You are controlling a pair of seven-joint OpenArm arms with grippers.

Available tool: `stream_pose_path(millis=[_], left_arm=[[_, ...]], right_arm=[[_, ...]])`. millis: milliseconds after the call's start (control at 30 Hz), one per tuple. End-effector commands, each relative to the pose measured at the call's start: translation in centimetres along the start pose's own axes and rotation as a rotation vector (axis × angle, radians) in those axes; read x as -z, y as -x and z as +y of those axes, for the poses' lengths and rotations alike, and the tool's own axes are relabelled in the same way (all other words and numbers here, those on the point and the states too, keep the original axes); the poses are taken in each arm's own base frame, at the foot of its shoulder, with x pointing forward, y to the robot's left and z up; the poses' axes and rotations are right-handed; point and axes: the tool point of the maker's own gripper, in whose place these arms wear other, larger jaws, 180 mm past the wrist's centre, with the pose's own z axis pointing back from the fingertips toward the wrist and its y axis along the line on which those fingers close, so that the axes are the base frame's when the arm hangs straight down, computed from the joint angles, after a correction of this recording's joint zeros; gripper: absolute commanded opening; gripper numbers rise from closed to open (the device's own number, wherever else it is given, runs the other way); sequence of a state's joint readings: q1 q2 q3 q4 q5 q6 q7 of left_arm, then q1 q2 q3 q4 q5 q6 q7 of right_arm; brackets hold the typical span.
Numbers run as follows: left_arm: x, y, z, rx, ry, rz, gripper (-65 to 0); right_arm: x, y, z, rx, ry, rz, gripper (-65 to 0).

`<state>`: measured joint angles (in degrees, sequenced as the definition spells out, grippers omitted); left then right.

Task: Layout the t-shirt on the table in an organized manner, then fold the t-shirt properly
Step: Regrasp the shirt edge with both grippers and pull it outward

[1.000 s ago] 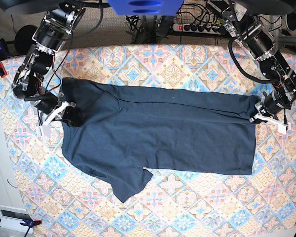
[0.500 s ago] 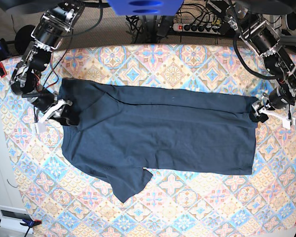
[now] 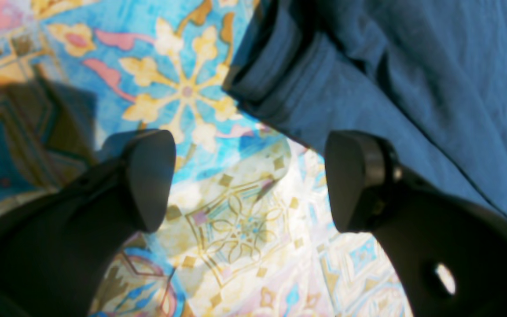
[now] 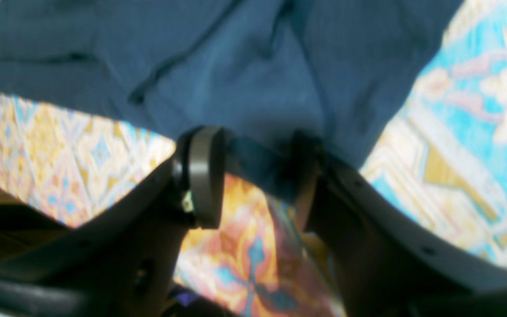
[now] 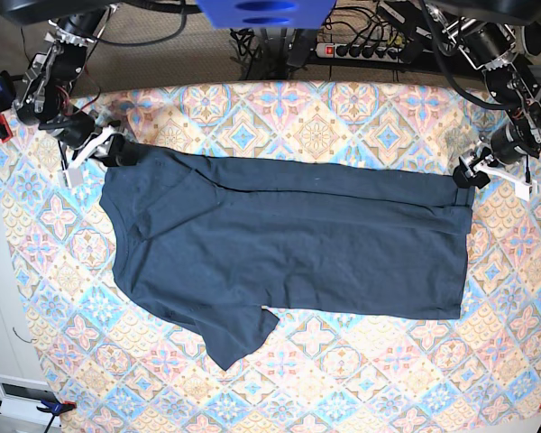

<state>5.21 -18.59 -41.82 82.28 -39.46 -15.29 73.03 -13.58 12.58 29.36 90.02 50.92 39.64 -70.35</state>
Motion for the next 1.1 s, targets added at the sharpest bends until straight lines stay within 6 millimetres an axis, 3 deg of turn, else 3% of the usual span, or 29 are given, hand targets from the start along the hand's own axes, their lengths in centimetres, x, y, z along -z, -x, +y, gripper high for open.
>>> stream_pose_path(millis=[0, 200, 400, 467, 500, 600, 733, 900, 1067], left_arm=[[-0.1, -1.7, -1.2, 0.005, 0.034, -0.057, -12.5], [1.8, -1.5, -3.2, -0.006, 0.041, -0.082, -12.4], [5.0, 0.3, -4.6, -0.071, 0.063, -0.01, -14.8], [5.3, 0.6, -4.6, -0.078, 0.068, 0.004, -24.4], [5.3, 0.6, -4.7, -0.077, 0.071, 0.004, -32.4], [5.3, 0.5, -4.8, -0.079, 0.074, -0.003, -64.5], [5.1, 0.3, -4.8, -0.086, 0.088, -0.006, -65.0], [4.7, 1.0, -4.2, -0.085, 0.074, 0.002, -65.0], [3.7, 1.1, -3.9, -0.055, 0.055, -0.016, -65.0]], right_arm=[[-0.7, -2.1, 0.3, -0.041, -0.007, -0.06, -40.9], [-1.3, -1.4, 0.5, -0.056, 0.001, -0.044, -40.9], [-2.0, 0.1, 1.0, -0.07, 0.009, -0.013, -40.9], [-2.2, 0.8, 1.0, -0.066, 0.012, 0.005, -40.9], [-2.3, 1.2, 0.9, -0.062, 0.013, 0.013, -40.9], [-2.7, 2.5, 0.9, -0.052, 0.017, 0.039, -40.9], [-2.7, 2.9, 0.9, -0.042, 0.016, 0.045, -39.7], [-2.6, 2.9, 0.8, -0.035, 0.017, 0.041, -30.6], [-1.4, 1.6, 0.1, -0.002, 0.004, 0.012, -26.0]])
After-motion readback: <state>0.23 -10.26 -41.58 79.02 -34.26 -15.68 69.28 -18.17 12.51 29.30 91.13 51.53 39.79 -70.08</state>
